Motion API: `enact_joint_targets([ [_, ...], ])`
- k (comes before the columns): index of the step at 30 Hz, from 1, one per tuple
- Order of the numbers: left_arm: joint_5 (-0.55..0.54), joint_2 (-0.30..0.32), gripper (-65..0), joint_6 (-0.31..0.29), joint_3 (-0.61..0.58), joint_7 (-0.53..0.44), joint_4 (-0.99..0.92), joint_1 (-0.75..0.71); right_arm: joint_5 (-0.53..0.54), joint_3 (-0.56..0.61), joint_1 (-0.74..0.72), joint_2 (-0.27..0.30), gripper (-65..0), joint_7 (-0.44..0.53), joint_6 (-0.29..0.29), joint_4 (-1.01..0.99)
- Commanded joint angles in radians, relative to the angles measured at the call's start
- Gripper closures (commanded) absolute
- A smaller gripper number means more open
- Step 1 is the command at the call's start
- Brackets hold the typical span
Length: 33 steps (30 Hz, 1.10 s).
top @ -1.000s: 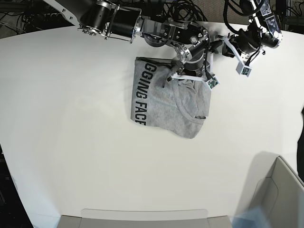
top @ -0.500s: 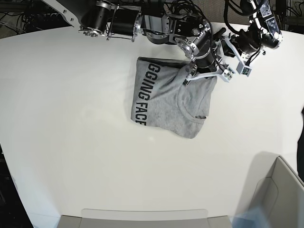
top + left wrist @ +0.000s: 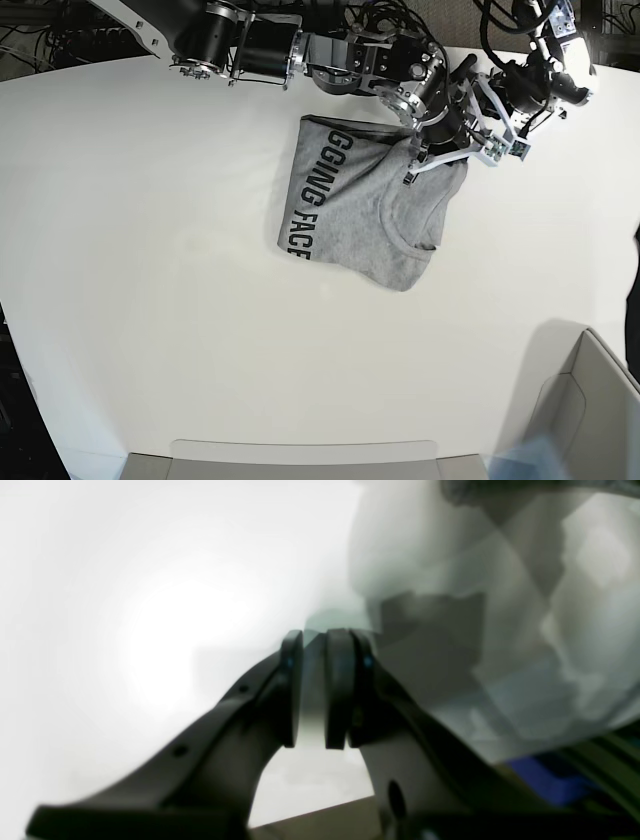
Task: Fold the T-shirt properly
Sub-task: 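Pat the folded shirt flat with the right gripper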
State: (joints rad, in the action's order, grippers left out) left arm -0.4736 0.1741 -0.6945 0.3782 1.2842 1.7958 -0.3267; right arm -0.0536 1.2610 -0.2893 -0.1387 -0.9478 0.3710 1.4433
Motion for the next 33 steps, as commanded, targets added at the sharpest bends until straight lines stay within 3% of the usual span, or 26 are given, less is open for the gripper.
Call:
enact_joint_targets([
  [1,-0.015,-0.003,-8.6,-0.004,-0.011,0.002,0.009,0.002,0.013,0.007,0.003,-0.018,-9.5,0.014,-0.011,0.061],
  [6,-0.015,-0.002,-8.6,-0.004,0.002,0.002,0.009,0.001,0.004,0.001,0.002,-0.003,-20.3,0.014,-0.013,0.230],
  [10,-0.015,0.000,-8.6,-0.004,0.018,-0.001,0.022,-0.001,0.004,-0.008,-0.001,0.035,-21.3,0.014,-0.007,0.359],
  [15,-0.015,-0.003,-8.5,-0.004,0.124,-0.001,0.086,0.005,0.005,-0.200,0.057,0.081,-21.3,0.014,-0.007,0.460],
  [23,-0.015,-0.002,-8.4,-0.004,0.236,-0.001,0.175,0.091,0.013,-0.452,0.126,0.187,-21.3,0.014,-0.014,0.437],
  [28,-0.015,0.000,-8.4,-0.004,0.318,-0.001,0.174,0.157,0.014,-0.580,0.170,0.201,-21.3,0.026,-0.016,0.339],
  [29,-0.015,0.002,-8.4,-0.004,0.330,-0.001,0.174,0.166,0.014,-0.597,0.177,0.202,-21.3,0.048,-0.028,0.296],
  [33,-0.015,0.025,-8.4,-0.004,0.342,-0.002,0.174,0.186,0.027,-0.651,0.190,0.193,-21.3,0.175,-0.180,0.087],
])
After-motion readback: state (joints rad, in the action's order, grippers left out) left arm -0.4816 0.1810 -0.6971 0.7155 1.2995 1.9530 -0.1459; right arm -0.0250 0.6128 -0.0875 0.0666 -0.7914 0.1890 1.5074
